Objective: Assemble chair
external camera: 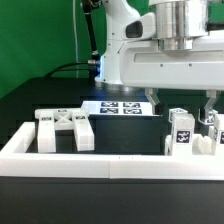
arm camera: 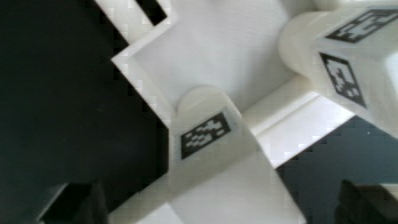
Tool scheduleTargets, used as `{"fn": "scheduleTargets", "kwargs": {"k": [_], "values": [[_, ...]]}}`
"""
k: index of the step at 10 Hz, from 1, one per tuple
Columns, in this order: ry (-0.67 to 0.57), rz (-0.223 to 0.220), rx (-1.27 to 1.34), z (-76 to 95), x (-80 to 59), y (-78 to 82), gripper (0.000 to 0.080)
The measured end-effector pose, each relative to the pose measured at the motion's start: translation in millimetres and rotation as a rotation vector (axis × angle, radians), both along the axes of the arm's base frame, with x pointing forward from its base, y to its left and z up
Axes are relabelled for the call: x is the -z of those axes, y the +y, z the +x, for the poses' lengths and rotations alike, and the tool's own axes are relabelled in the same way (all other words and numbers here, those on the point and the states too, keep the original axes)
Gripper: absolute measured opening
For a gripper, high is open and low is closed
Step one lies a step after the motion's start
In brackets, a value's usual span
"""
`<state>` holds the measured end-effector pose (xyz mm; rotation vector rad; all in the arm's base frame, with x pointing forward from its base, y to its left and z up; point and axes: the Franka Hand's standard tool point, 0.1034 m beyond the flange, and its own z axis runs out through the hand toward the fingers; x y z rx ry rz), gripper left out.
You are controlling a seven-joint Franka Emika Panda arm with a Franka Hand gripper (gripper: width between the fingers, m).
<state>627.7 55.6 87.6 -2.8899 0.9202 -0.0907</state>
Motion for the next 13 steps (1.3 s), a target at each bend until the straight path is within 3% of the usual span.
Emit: {"fn": "scheduleTargets", "kwargs": {"k": [4,8,10,13], "values": [[-0.006,-0.006,-0.026,-0.2,0.7,0.0,0.0649],[-0.041,-0.047,-0.231,-18.2,4.1,6.8,0.0649],[-0.040,-0.048,-0.234,-17.6,4.7,5.2,0.0649],[-0.060,-0.094,-0.521,-18.1,6.9,1.7,0.0649]]}}
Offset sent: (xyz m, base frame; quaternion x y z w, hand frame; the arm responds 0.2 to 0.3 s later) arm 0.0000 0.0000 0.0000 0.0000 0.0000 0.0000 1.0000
